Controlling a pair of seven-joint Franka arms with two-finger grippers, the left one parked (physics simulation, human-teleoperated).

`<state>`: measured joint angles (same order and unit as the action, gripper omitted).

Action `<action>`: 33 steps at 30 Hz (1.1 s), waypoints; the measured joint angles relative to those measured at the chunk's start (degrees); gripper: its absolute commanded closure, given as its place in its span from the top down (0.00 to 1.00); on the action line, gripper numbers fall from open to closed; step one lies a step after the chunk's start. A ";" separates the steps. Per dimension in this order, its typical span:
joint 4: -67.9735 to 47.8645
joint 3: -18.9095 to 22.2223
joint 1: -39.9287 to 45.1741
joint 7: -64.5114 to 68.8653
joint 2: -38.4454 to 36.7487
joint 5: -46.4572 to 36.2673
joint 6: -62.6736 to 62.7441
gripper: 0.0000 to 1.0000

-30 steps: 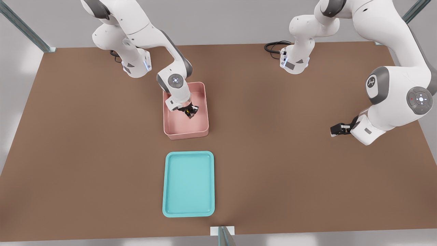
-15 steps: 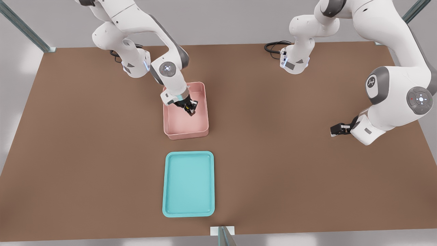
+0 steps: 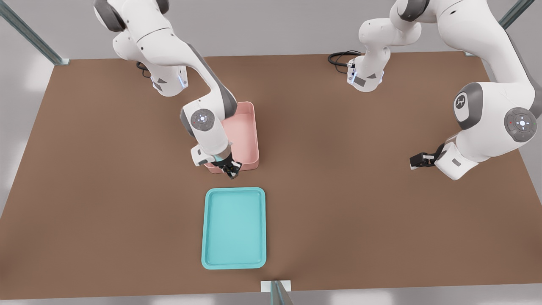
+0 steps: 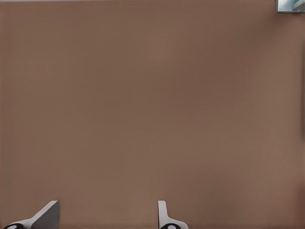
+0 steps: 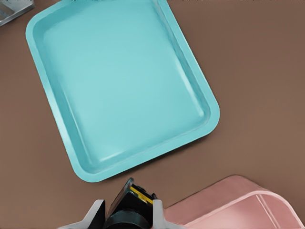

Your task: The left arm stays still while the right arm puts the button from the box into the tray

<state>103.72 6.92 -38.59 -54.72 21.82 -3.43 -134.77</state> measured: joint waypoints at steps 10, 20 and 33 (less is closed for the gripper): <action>-19.08 -1.38 6.84 0.60 15.46 0.69 6.13 0.46; -32.67 -1.57 7.47 1.38 28.60 0.87 7.44 0.46; -36.13 -1.63 7.47 1.90 31.45 1.10 7.35 1.00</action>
<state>67.59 5.29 -31.11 -52.82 53.26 -2.32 -127.42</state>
